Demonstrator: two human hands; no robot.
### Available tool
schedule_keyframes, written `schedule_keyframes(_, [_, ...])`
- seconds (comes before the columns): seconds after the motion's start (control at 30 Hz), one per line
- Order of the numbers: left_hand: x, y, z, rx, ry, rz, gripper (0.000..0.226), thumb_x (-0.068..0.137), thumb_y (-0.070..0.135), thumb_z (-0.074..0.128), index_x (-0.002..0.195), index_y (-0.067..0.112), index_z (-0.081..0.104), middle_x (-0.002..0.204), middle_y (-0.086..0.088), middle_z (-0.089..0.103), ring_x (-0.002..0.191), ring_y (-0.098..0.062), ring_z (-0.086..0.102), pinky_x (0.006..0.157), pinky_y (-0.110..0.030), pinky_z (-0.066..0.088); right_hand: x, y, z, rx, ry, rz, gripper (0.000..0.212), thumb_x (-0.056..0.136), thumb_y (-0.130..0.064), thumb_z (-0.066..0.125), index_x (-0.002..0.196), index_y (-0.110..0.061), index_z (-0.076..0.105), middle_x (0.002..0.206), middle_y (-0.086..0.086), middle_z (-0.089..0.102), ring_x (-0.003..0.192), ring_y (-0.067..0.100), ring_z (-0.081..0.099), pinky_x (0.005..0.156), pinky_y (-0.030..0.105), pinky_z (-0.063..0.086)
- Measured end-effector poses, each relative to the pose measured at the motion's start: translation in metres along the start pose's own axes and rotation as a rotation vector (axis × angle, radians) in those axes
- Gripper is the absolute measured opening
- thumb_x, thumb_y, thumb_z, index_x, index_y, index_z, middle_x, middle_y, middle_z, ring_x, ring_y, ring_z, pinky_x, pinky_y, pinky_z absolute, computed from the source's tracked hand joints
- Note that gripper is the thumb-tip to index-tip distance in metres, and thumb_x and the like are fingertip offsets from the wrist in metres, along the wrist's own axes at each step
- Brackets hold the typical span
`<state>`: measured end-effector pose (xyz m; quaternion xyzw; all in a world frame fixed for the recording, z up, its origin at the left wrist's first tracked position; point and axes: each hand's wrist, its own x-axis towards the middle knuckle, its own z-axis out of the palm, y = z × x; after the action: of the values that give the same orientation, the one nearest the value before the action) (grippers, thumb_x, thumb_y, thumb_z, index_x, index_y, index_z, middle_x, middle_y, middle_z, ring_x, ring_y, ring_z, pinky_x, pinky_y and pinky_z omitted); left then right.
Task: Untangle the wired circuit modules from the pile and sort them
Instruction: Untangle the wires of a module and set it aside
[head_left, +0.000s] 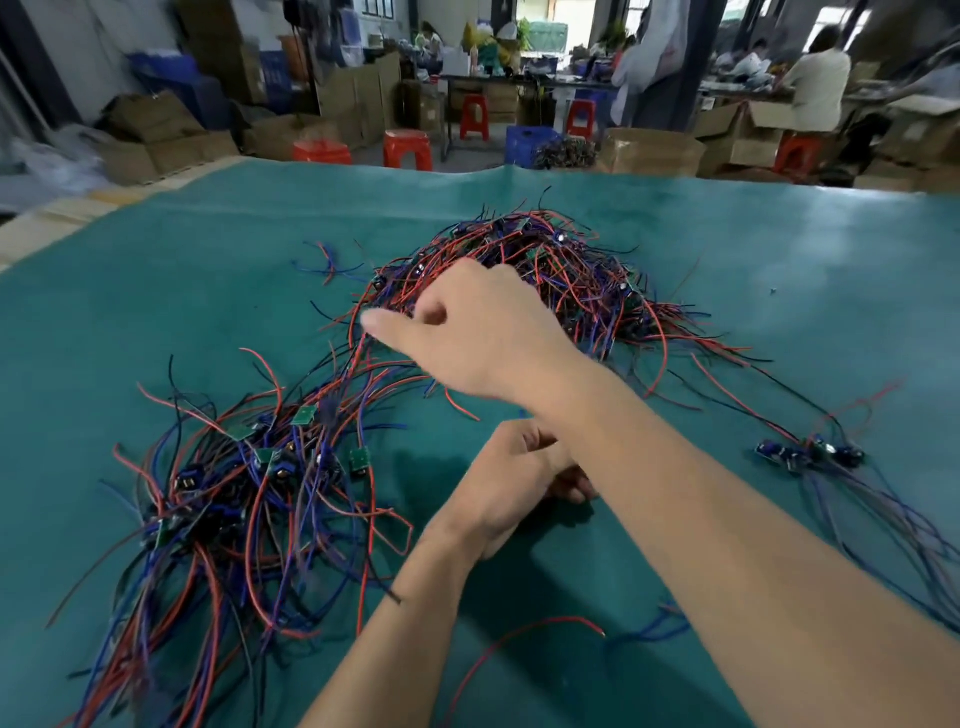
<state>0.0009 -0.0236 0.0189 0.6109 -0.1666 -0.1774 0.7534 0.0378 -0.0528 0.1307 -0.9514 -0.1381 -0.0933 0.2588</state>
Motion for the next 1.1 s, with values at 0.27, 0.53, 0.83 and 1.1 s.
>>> schedule_keyframes(0.27, [0.004,-0.001,-0.002,-0.015,-0.012,-0.074,0.023,0.101,0.005,0.049,0.087,0.004,0.068,0.071,-0.004,0.067,0.061,-0.011,0.060,0.059,-0.016,0.048,0.002,0.138,-0.002,-0.420,-0.017,0.347,0.045,0.090,-0.035,0.071,0.130,-0.020,0.058,0.134,0.012,0.056,0.126,0.040,0.051,0.100,0.048,0.050])
schedule_keyframes(0.53, [0.003,0.002,-0.001,-0.031,-0.002,-0.082,0.021,0.101,0.004,0.049,0.090,0.001,0.067,0.074,-0.009,0.064,0.060,-0.011,0.059,0.059,-0.016,0.049,-0.020,0.180,-0.002,-0.110,0.161,0.377,0.027,0.075,-0.008,0.077,0.096,-0.024,0.074,0.085,-0.006,0.070,0.090,0.022,0.066,0.073,0.028,0.048])
schedule_keyframes(0.83, [0.006,-0.001,-0.001,-0.107,0.049,-0.091,0.013,0.100,0.003,0.051,0.101,0.002,0.064,0.082,-0.015,0.068,0.065,-0.015,0.063,0.062,-0.020,0.053,-0.063,0.158,-0.022,0.574,0.388,0.389,0.020,0.063,-0.016,0.069,0.082,-0.019,0.071,0.065,0.000,0.072,0.060,0.011,0.065,0.061,0.028,0.051])
schedule_keyframes(1.1, [0.007,-0.007,-0.003,-0.130,0.042,-0.051,0.014,0.098,0.011,0.058,0.102,-0.001,0.065,0.091,-0.013,0.068,0.082,-0.022,0.063,0.077,-0.028,0.056,-0.107,0.125,0.023,0.615,0.297,0.273,0.040,0.069,0.006,0.075,0.088,-0.029,0.077,0.086,-0.003,0.074,0.066,0.016,0.068,0.066,0.033,0.057])
